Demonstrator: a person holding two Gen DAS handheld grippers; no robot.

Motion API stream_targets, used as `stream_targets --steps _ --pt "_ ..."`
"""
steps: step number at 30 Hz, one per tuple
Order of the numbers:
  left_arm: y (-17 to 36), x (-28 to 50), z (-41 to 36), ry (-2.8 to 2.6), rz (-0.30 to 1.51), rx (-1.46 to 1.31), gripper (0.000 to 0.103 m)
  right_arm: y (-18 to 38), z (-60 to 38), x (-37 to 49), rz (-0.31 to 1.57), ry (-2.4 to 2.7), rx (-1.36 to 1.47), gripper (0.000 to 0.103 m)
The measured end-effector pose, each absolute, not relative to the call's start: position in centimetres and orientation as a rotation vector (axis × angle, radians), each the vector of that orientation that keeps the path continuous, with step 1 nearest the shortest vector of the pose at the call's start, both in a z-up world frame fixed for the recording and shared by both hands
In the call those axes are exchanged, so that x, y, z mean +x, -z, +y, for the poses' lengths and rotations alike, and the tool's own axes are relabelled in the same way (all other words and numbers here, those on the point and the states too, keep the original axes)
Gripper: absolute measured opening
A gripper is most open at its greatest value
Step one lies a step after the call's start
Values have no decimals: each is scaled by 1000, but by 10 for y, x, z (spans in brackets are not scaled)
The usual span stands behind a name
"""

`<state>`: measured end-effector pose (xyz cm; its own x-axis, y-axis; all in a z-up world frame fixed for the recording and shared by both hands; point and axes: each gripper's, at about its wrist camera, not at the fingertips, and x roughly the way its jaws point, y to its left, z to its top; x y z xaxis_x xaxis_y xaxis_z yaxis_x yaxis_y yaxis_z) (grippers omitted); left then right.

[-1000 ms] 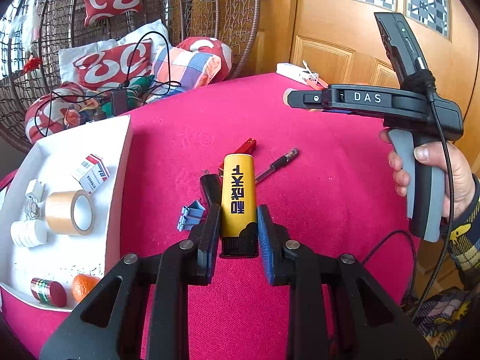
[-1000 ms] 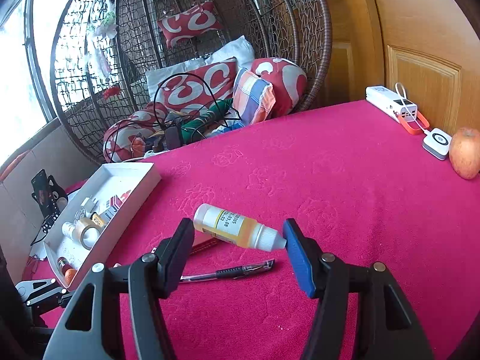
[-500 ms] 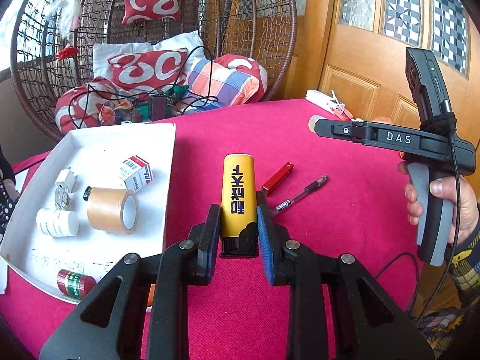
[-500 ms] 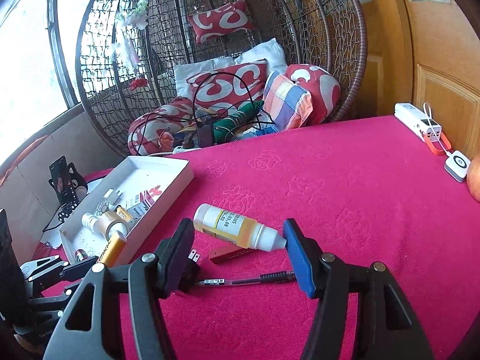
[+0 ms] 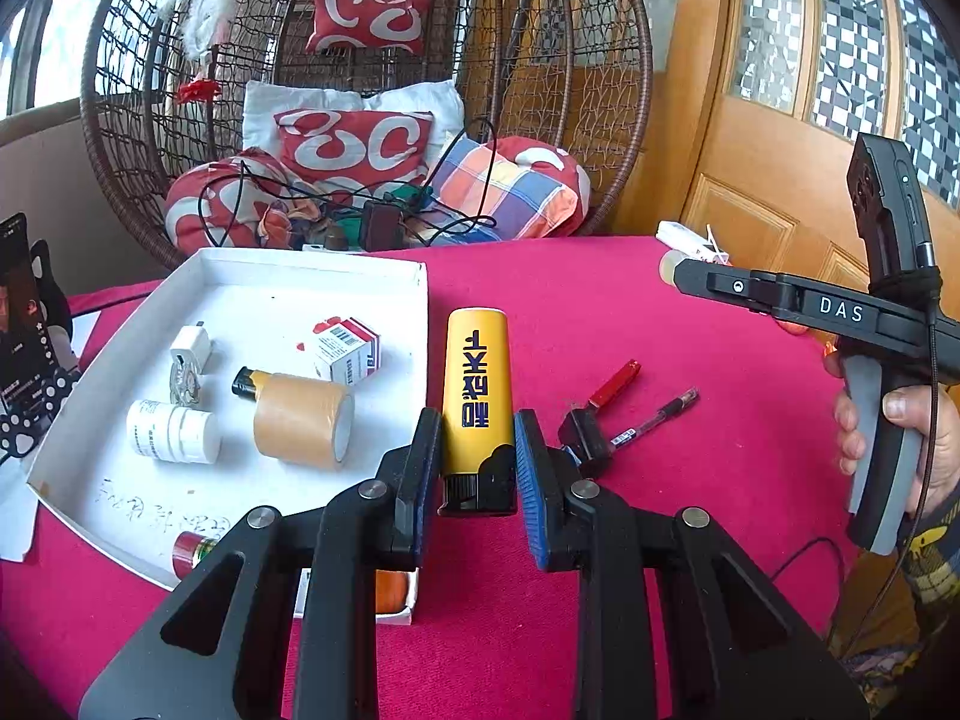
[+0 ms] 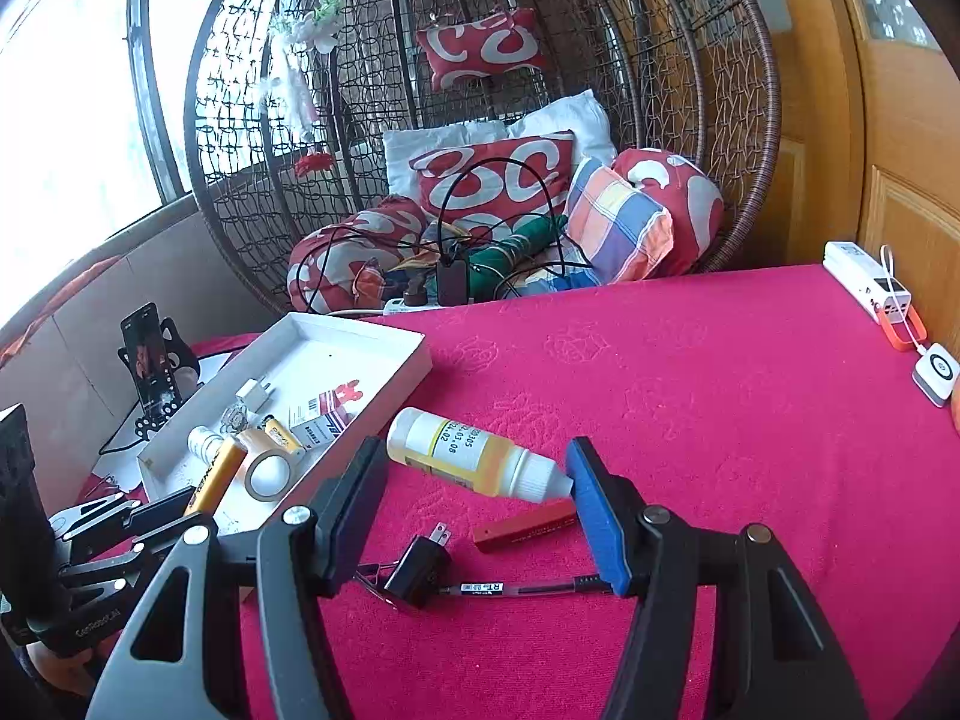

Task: Organize rigid objects
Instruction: 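Carry the small lighter and dropper bottle into the white tray and open both tools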

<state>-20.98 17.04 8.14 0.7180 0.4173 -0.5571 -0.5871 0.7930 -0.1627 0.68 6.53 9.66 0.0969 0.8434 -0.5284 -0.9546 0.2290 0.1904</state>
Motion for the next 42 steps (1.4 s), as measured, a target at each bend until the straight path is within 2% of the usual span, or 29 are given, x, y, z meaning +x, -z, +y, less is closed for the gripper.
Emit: stream_targets --steps 23,42 --pt "-83 -259 215 -721 461 -406 24 -116 132 -59 548 -1514 -330 61" --pt "-59 -258 319 -876 488 -563 24 -82 237 -95 695 -1520 -343 62"
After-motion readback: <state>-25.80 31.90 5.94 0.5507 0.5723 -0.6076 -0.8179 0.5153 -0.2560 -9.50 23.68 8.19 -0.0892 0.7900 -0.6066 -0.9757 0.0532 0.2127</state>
